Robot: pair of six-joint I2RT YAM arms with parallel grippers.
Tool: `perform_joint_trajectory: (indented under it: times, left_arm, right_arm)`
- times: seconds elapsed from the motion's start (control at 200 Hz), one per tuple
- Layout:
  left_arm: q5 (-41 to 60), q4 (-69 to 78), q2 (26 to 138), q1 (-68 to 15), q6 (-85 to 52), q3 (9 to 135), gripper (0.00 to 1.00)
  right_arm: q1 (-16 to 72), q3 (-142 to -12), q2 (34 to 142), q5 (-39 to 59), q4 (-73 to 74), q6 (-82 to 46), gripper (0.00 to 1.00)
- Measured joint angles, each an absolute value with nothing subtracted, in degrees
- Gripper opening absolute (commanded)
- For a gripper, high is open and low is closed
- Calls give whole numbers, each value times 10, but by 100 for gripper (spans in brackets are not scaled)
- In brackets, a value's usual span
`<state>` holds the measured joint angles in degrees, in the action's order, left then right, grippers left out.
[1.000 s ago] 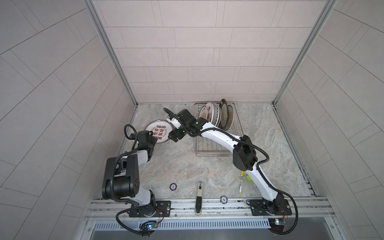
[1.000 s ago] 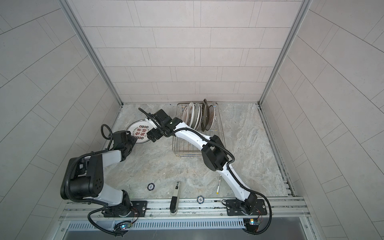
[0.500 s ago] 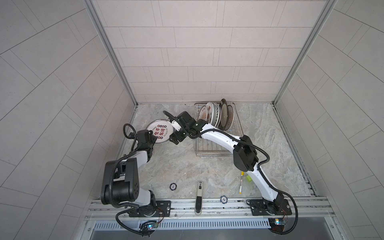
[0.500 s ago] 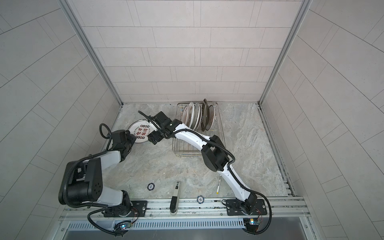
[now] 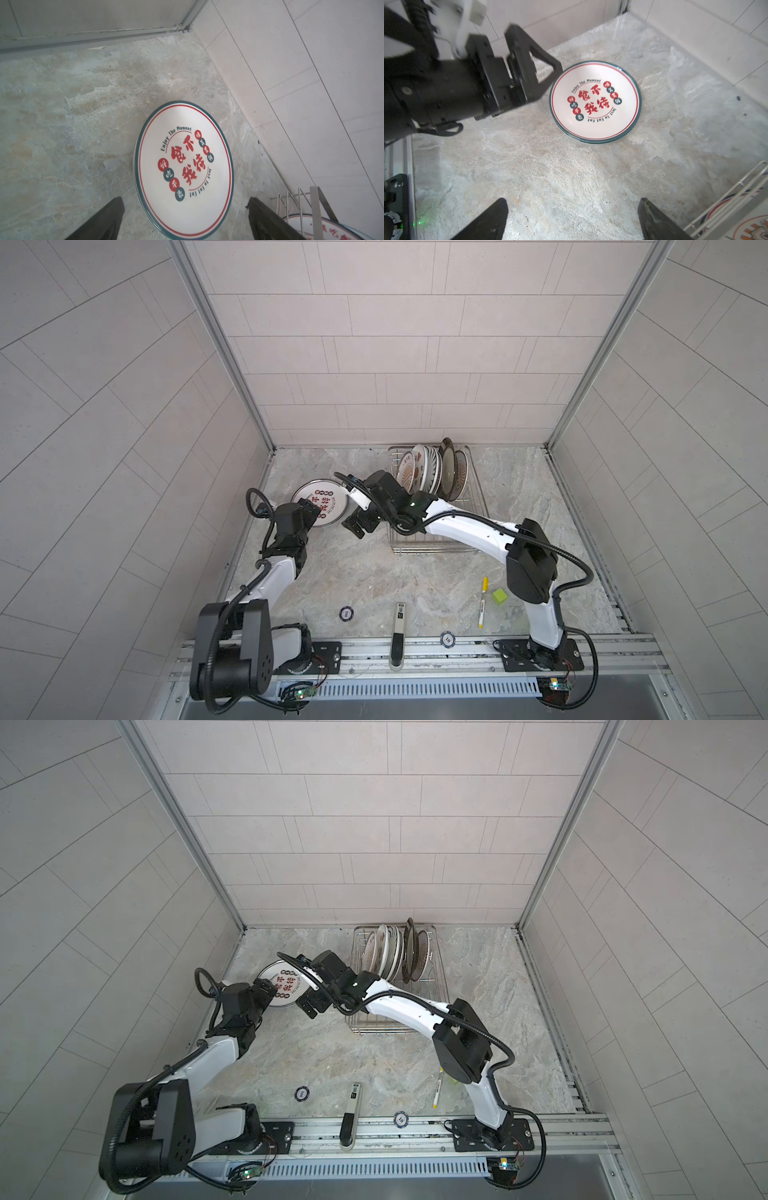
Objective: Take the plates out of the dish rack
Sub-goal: 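Move the right gripper to the sunburst plate in the rack and grip its rim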
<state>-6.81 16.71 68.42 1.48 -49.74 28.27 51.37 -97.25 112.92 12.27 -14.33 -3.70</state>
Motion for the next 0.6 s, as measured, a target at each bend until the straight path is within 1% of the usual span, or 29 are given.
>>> perform_joint_trajectory:
  times: [0.175, 0.305, 0.465, 0.6]
  left_arm:
    - [-101, 154, 614, -48, -464, 277, 100]
    - [-116, 160, 548, -98, -439, 246, 100]
    - [-132, 176, 465, -203, -402, 204, 100]
    - [-126, 211, 427, -263, -384, 193, 100]
  right_arm:
    - [518, -821, 1007, 79, -34, -42, 100]
    - [518, -706, 911, 33, 42, -53, 100]
    - [517, -622, 825, -38, 89, -74, 100]
    - [512, -562, 751, -97, 101, -94, 100]
